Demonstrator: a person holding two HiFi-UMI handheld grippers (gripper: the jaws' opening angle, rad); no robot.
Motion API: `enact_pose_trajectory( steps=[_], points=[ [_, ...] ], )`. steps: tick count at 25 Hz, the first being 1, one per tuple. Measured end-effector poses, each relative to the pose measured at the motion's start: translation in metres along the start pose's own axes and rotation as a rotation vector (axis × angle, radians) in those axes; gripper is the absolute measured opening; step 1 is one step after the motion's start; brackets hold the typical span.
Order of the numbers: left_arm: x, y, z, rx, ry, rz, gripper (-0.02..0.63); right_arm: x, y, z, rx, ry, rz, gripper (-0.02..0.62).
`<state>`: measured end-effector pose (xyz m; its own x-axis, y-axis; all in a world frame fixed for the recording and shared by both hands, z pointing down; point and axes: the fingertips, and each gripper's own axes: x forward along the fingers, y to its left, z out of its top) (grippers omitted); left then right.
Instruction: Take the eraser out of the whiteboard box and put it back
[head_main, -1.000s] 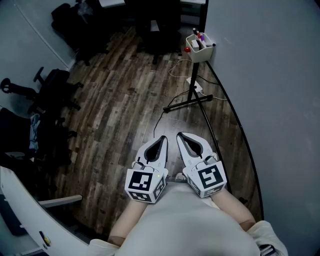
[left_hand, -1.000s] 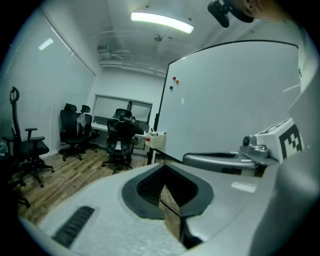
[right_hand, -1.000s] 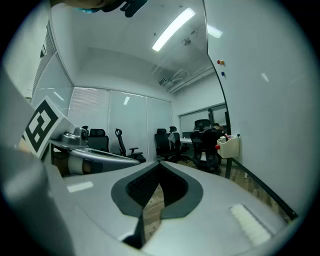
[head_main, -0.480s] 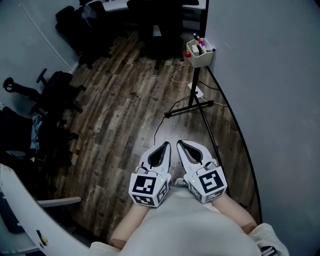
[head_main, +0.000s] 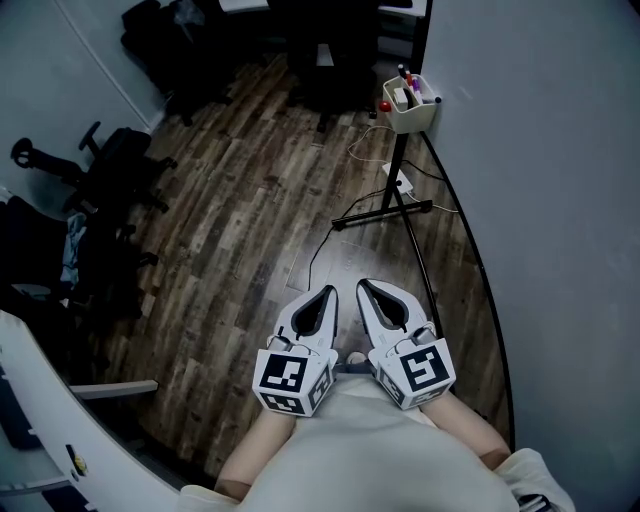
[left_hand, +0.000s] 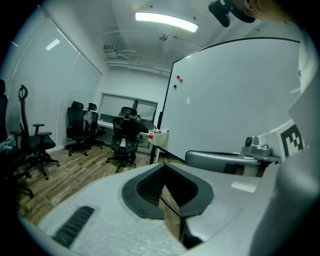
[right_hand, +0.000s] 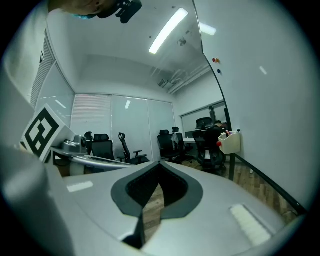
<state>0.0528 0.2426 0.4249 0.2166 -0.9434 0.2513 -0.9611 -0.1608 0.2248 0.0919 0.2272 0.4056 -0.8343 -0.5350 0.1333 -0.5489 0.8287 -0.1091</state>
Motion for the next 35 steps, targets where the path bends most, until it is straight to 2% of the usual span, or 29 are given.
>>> enact_pose_trajectory(
  steps=[10, 35],
  points=[
    [0.019, 0.021, 0.006, -0.013, -0.009, 0.009, 0.002, 0.018, -0.013, 0.003, -0.011, 0.000, -0.005, 0.005],
    [0.135, 0.095, 0.062, 0.019, 0.053, -0.164, 0.002, 0.135, -0.086, 0.034, 0.002, 0.008, -0.161, 0.005]
  ],
)
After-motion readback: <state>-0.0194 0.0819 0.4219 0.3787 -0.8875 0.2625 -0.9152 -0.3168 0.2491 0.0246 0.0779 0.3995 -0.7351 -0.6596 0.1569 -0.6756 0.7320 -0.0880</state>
